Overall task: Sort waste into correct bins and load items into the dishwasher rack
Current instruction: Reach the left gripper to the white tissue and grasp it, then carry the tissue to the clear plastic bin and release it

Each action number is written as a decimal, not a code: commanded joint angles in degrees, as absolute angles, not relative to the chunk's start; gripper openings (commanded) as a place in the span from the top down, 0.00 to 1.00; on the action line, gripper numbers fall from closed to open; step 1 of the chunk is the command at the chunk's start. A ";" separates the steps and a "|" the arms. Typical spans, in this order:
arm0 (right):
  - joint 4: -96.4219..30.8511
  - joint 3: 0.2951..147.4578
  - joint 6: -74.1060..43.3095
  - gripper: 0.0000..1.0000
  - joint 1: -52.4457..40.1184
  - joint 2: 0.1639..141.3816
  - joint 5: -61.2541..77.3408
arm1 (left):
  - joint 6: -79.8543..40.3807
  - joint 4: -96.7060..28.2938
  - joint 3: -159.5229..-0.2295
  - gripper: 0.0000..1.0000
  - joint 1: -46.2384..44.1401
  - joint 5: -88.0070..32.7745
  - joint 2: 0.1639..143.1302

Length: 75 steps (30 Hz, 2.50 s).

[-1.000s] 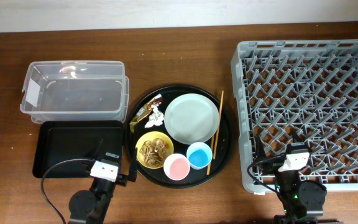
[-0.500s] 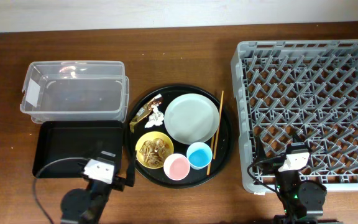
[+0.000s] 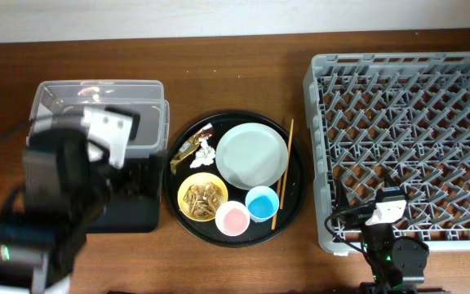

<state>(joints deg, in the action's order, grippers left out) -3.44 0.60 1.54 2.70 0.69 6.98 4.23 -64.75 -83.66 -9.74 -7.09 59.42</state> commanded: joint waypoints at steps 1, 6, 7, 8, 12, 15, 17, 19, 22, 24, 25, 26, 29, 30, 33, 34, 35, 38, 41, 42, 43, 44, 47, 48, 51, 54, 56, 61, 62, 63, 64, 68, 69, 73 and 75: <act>-3.66 0.32 1.50 0.02 2.98 0.40 7.07 | 3.75 -72.90 -98.00 0.01 -9.96 -7.64 70.48; -3.66 0.32 1.48 0.01 2.98 0.40 7.07 | 3.05 -71.11 -100.62 0.01 -9.96 -14.44 76.84; -3.66 0.32 1.50 0.02 2.98 0.40 7.07 | 3.05 -70.98 -100.60 0.19 -9.96 -15.29 77.80; -3.66 0.32 1.50 0.02 2.98 0.40 7.07 | 3.01 -70.98 -100.60 0.50 -9.96 -15.31 78.63; -3.64 0.32 1.50 0.02 2.98 0.43 7.07 | -4.56 -73.12 -100.12 0.99 -11.84 -15.25 82.43; -3.64 0.32 1.50 0.02 2.98 0.43 7.07 | -9.56 -72.03 -98.26 0.99 -16.25 -11.75 85.60; -3.64 0.32 1.50 0.02 2.98 0.43 7.07 | -14.55 -69.87 -96.60 0.99 -19.49 -4.97 87.50; -3.66 0.32 1.50 0.02 2.98 0.40 7.07 | -17.32 -68.29 -95.57 0.96 -21.82 -1.19 89.36; -3.64 0.32 1.50 0.02 2.98 0.40 7.07 | -17.32 -65.58 -95.53 0.71 -23.81 -0.19 92.29; -3.66 0.32 1.50 0.01 2.98 0.40 7.07 | -17.32 -63.83 -95.53 0.60 -23.90 -0.16 93.10; -3.64 0.32 1.50 0.02 2.98 0.43 7.09 | -17.34 -63.07 -95.53 0.52 -23.90 -0.16 93.45; -3.66 0.32 1.50 0.01 2.98 0.40 7.07 | -18.79 -62.54 -95.53 0.52 -23.86 0.25 93.93; -3.64 0.32 1.50 0.01 2.98 0.40 7.07 | -26.68 -62.59 -94.17 0.52 -23.88 2.83 95.96; -3.66 0.32 1.50 0.02 2.98 0.40 7.07 | -28.60 -61.95 -92.77 0.50 -23.92 2.79 96.92; -3.64 0.32 1.50 0.02 2.98 0.43 7.07 | -29.56 -59.66 -88.71 0.45 -24.12 2.61 99.83; -3.66 0.32 1.50 0.01 2.98 0.40 7.07 | -29.58 -58.94 -87.46 0.39 -24.14 2.37 101.10; -3.64 0.32 1.50 0.02 2.98 0.40 7.07 | -29.58 -58.52 -86.65 0.38 -24.14 2.39 102.28; -3.64 0.32 1.50 0.02 2.98 0.43 7.07 | -29.54 -57.43 -86.08 0.38 -24.12 2.39 105.34; -3.66 0.32 1.50 0.02 2.98 0.40 7.07 | -29.52 -57.06 -86.08 0.38 -24.27 2.39 108.07; -3.64 0.32 1.50 0.02 2.98 0.40 7.07 | -29.52 -57.08 -86.06 0.38 -24.29 2.39 109.19; -3.66 0.32 1.50 0.01 2.98 0.40 7.07 | -29.52 -57.04 -86.06 0.38 -24.29 2.39 109.80; -3.64 0.32 1.50 0.01 2.98 0.40 7.07 | -29.54 -57.01 -86.06 0.38 -24.29 2.39 110.10; -3.66 0.32 1.50 0.02 2.98 0.40 7.07 | -29.52 -56.51 -86.06 0.38 -24.29 2.85 112.49; -3.66 0.32 1.50 0.02 2.98 0.40 7.07 | -29.52 -56.25 -86.06 0.38 -24.29 2.81 113.03; -3.66 0.32 1.50 0.02 2.98 0.40 7.07 | -29.52 -55.46 -86.06 0.38 -24.29 2.79 115.74; -3.64 0.32 1.50 0.02 2.98 0.40 7.07 | -29.52 -54.87 -86.06 0.41 -24.29 2.79 117.38; -3.66 0.32 1.50 0.02 2.98 0.40 7.07 | -29.52 -54.68 -86.06 0.44 -24.29 2.79 117.62; -3.64 0.32 1.50 0.01 2.98 0.40 7.09 | -29.52 -54.68 -86.06 0.79 -24.29 2.83 117.62; -3.66 0.32 1.50 0.02 2.98 0.43 7.07 | -29.52 -54.68 -86.06 0.86 -24.29 2.83 117.62; -3.66 0.32 1.50 0.02 2.98 0.43 7.07 | -29.52 -54.68 -86.06 0.92 -24.29 2.83 117.62; -3.66 0.32 1.50 0.02 2.98 0.40 7.07 | -29.50 -54.68 -86.13 0.98 -24.27 2.83 117.62; -3.64 0.32 1.50 0.01 2.98 0.40 7.07 | -26.70 -57.80 -91.42 1.00 -23.83 2.85 116.44; -3.64 0.32 1.50 0.02 2.98 0.43 7.07 | -25.67 -59.00 -93.38 1.00 -23.73 2.83 115.81; -3.66 0.32 1.50 0.02 2.98 0.40 7.07 | -17.21 -64.34 -103.33 1.00 -23.46 2.94 112.05; -3.64 0.32 1.50 0.02 2.98 0.43 7.07 | -15.49 -66.02 -107.61 1.00 -23.44 4.89 110.26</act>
<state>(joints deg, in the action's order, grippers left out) -3.46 0.62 1.54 2.70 0.69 6.98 -22.35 -64.34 -99.96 -23.92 2.07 116.18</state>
